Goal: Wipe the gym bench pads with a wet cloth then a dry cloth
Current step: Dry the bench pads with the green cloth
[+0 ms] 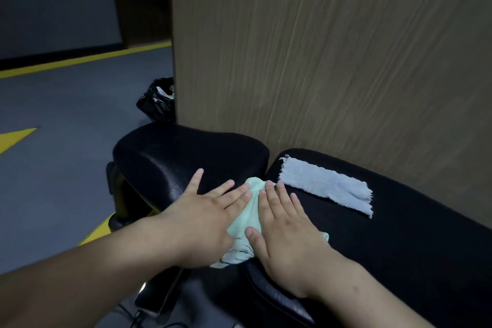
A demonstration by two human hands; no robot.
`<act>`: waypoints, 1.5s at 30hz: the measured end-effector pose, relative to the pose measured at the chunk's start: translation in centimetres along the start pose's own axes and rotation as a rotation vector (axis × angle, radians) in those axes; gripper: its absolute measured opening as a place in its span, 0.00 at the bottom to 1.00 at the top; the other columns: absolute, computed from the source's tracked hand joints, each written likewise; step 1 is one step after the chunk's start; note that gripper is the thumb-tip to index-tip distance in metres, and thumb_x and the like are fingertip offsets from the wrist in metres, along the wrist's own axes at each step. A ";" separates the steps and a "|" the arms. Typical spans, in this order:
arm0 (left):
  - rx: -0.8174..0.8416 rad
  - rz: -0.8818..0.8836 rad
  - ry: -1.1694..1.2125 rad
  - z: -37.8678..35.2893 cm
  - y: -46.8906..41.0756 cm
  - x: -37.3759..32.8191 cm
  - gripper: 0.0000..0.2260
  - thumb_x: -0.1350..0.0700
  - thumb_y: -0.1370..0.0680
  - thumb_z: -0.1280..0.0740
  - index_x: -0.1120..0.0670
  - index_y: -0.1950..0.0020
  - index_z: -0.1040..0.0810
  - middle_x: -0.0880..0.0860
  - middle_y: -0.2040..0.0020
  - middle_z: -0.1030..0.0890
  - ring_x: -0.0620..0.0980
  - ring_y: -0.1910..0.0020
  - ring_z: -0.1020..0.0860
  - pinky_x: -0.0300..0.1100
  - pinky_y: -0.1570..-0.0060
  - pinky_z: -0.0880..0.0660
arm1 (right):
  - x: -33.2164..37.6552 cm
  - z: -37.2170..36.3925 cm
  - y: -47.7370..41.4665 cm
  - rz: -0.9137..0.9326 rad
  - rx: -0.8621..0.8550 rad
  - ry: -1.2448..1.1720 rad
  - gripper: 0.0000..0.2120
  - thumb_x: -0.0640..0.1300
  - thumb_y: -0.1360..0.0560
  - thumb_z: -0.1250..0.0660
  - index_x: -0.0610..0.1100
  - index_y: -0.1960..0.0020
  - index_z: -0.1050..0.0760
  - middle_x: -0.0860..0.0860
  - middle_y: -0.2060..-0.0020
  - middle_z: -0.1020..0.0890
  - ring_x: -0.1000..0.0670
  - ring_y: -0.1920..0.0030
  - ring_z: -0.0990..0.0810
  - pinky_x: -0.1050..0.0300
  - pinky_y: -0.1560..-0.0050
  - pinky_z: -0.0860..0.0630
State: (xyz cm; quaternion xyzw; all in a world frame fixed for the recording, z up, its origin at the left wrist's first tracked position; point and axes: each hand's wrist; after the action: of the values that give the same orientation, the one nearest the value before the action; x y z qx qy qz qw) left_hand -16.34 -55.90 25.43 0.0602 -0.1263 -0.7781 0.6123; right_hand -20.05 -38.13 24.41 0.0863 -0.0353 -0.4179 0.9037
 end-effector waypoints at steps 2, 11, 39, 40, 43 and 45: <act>0.003 0.016 0.018 -0.2 0.2 1.2 0.33 0.45 0.19 0.51 0.47 0.22 0.69 0.42 0.22 0.69 0.43 0.23 0.67 0.66 0.29 0.69 | 0.6 0.1 -1.3 0.014 -0.007 0.000 0.43 0.62 0.31 0.74 0.38 0.23 0.69 0.43 0.23 0.69 0.46 0.24 0.73 0.50 0.25 0.70; -0.226 0.100 0.384 0.4 -1.2 5.9 0.28 0.37 0.20 0.44 0.45 0.22 0.38 0.46 0.19 0.46 0.40 0.21 0.56 0.53 0.23 0.62 | 0.6 1.4 -4.8 0.053 -0.024 -0.091 0.45 0.65 0.33 0.73 0.41 0.22 0.68 0.47 0.22 0.67 0.52 0.23 0.67 0.59 0.24 0.65; -0.478 -0.038 0.268 -0.8 0.0 5.9 0.16 0.56 0.23 0.46 0.52 0.39 0.25 0.45 0.42 0.25 0.45 0.47 0.30 0.44 0.47 0.25 | 4.2 1.7 -7.4 0.027 -0.220 -0.390 0.21 0.46 0.17 0.45 0.42 0.25 0.38 0.48 0.21 0.46 0.55 0.21 0.52 0.72 0.31 0.54; -0.468 -0.033 0.254 -1.2 -0.3 5.8 0.17 0.54 0.24 0.46 0.51 0.38 0.26 0.45 0.41 0.26 0.45 0.46 0.31 0.44 0.46 0.25 | 4.3 1.5 -7.6 0.016 -0.197 -0.370 0.24 0.47 0.16 0.46 0.41 0.22 0.44 0.47 0.20 0.49 0.54 0.21 0.55 0.69 0.29 0.56; -0.436 0.002 0.230 -1.7 -0.9 5.6 0.27 0.47 0.27 0.54 0.50 0.32 0.29 0.44 0.36 0.29 0.46 0.42 0.33 0.42 0.41 0.28 | 4.8 1.0 -8.6 -0.029 -0.139 -0.243 0.30 0.47 0.17 0.50 0.38 0.21 0.59 0.44 0.20 0.58 0.47 0.21 0.61 0.56 0.24 0.61; -0.419 0.027 0.257 -1.6 -1.3 5.5 0.35 0.45 0.30 0.61 0.51 0.26 0.34 0.47 0.29 0.32 0.46 0.35 0.35 0.43 0.34 0.32 | 4.5 1.1 -9.7 -0.043 -0.059 -0.152 0.33 0.53 0.19 0.59 0.38 0.21 0.62 0.42 0.21 0.62 0.44 0.22 0.65 0.49 0.22 0.61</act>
State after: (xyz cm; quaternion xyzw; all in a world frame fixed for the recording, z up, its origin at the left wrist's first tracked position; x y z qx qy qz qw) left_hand -18.50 -61.18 23.85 0.0285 0.1161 -0.7649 0.6329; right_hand -24.54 -47.89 23.65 0.0284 -0.0897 -0.4433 0.8914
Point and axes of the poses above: each hand's wrist, its own y-axis away from the middle knuckle, its own z-axis out of the back of the hand, x = y × z
